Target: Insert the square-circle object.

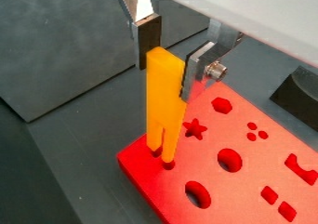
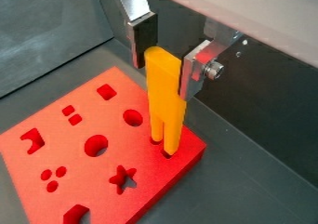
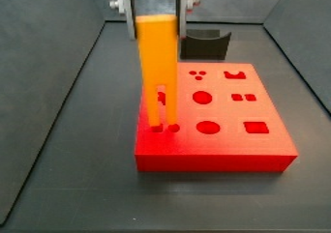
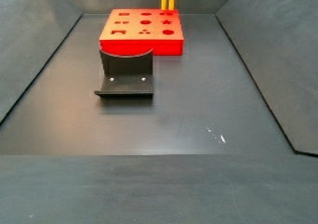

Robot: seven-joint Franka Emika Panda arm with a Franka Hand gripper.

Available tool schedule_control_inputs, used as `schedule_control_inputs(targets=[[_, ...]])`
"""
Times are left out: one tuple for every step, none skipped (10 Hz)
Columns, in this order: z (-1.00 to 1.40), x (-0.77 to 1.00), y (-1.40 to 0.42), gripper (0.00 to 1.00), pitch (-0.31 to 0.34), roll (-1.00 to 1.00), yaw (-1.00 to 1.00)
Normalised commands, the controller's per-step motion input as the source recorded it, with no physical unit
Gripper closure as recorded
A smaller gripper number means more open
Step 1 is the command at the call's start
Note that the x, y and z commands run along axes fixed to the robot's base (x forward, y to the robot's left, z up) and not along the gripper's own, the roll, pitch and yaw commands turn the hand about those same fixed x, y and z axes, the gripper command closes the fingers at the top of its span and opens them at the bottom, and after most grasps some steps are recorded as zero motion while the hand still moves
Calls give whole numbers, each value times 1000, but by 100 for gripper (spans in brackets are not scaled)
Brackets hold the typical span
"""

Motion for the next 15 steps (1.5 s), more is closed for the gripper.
schedule_control_inputs(targets=[[-294, 266, -43, 100, 0, 186, 129], [-277, 220, -43, 100, 0, 180, 126], [-243, 94, -71, 100, 0, 144, 83], [-206, 0, -149, 100, 0, 70, 6], [-149, -3, -180, 100, 0, 20, 0], [-66, -166, -151, 100, 0, 24, 0], [-49, -286, -31, 100, -4, 3, -60], [-43, -120, 0, 100, -1, 14, -23], [-31, 0, -26, 100, -6, 46, 0], [-17, 0, 0, 100, 0, 0, 0], [-254, 251, 0, 100, 57, 26, -23], [-706, 223, 0, 100, 0, 93, -26], [-869, 143, 0, 100, 0, 96, -14], [-923, 89, -14, 100, 0, 117, -51], [-920, 80, -63, 100, 3, 149, -83]])
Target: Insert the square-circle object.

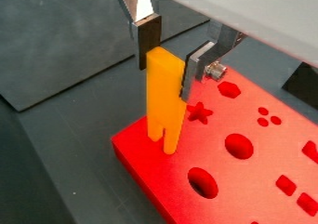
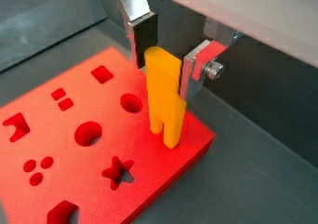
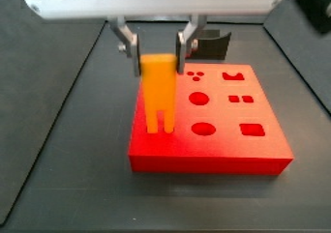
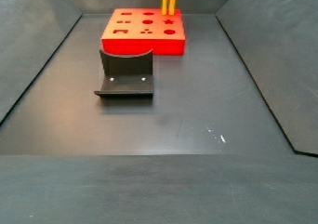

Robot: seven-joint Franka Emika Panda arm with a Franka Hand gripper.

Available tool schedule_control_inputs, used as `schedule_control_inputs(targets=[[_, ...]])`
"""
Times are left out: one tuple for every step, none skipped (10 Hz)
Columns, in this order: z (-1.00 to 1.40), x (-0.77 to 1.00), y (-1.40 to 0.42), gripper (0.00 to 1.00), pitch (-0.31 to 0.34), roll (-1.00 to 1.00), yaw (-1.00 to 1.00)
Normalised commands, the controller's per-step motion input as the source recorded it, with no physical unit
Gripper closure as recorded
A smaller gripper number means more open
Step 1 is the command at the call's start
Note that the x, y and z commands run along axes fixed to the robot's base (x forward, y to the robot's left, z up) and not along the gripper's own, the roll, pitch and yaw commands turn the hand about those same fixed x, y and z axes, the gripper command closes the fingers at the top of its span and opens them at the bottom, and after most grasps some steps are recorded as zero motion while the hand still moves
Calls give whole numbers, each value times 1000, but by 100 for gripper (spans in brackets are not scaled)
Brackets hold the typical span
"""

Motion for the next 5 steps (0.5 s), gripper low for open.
schedule_control_inputs(targets=[[-1000, 80, -100, 100, 0, 131, -111], [-1000, 46, -111, 100, -10, 86, -117], [-1000, 0, -123, 100, -10, 50, -94], [-1000, 0, -120, 100, -11, 31, -97], [-1000, 0, -120, 100, -10, 24, -103]])
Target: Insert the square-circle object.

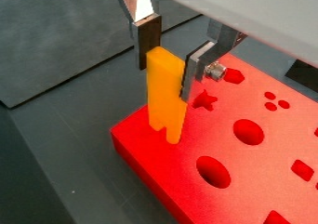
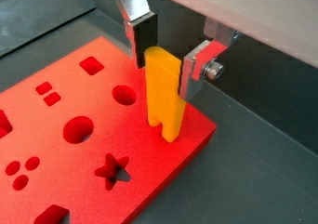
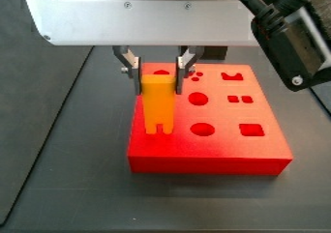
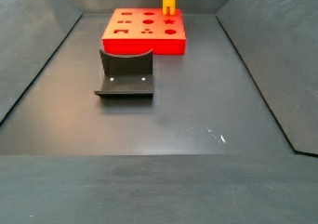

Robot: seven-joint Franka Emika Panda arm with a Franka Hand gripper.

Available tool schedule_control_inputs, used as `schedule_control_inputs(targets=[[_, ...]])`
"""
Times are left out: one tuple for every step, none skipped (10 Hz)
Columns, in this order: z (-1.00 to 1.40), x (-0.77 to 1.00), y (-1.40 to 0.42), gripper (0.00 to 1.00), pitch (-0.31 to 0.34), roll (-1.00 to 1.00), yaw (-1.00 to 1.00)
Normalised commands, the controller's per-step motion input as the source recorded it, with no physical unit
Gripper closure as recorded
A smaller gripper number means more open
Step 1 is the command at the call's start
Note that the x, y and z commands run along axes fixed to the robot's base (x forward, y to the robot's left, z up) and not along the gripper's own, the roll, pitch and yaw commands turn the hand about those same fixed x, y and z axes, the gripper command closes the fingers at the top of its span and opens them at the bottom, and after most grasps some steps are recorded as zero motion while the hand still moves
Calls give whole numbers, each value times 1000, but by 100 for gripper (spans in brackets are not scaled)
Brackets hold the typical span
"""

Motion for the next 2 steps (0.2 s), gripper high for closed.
schedule_control_inputs(targets=[[-703, 0, 0, 100, -76, 16, -37], [0, 0, 0, 100, 0, 0, 0]])
